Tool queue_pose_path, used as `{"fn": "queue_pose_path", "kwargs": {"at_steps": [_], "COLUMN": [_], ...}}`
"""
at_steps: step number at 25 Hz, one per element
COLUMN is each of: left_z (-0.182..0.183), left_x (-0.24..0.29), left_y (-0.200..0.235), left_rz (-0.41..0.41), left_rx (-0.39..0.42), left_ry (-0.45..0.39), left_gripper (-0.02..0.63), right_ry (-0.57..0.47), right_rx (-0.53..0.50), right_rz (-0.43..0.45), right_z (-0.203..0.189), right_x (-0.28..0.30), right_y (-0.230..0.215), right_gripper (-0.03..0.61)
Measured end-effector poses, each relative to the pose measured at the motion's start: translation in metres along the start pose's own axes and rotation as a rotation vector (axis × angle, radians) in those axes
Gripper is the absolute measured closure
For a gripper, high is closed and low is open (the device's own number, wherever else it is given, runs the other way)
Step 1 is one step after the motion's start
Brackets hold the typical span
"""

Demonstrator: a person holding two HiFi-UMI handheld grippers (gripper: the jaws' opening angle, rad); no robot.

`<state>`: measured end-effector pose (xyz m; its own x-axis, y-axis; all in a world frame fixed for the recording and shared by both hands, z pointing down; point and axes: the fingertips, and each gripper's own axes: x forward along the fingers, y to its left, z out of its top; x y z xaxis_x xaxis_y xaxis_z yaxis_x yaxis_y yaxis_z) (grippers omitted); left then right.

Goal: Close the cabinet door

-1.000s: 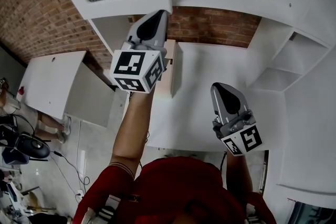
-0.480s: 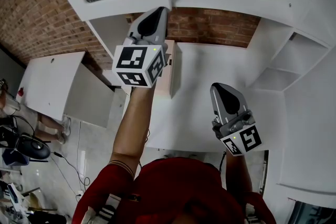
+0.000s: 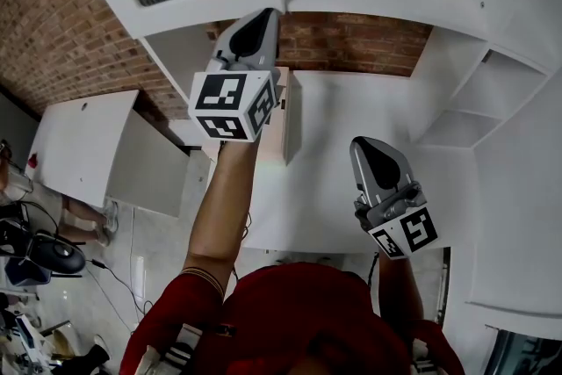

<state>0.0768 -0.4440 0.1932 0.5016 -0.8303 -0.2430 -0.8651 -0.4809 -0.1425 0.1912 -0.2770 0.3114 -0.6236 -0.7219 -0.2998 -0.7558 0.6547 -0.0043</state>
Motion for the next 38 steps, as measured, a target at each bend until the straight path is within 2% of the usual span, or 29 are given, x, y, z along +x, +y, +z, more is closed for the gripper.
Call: {"fn": "queue_pose_path", "kwargs": {"at_steps": [22,28,38], "left_z": [-0.001,-0.008,-0.010], "left_x": [-0.017,-0.041,-0.115], "left_y": [-0.001,-0.022,-0.074], "left_rz": [-0.048,-0.119,-0.267], "left_rx": [-0.013,-0.040,-0.109], "left_ry": [-0.004,-0.019,-0.087], "left_gripper": [0.609,0.609,0.609], "right_ry": [-0.005,-0.024,-0.058], "right_rx": [-0.008,-0.017,-0.038], "right_rz": [-0.011,-0.007,0.000], "right_z": [0.007,0.014,0.030], "right_x": [0.009,0.015,0.021], "right_y": [0.014,0.015,0.030], "right_gripper": [0.565,0.565,0.565]}}
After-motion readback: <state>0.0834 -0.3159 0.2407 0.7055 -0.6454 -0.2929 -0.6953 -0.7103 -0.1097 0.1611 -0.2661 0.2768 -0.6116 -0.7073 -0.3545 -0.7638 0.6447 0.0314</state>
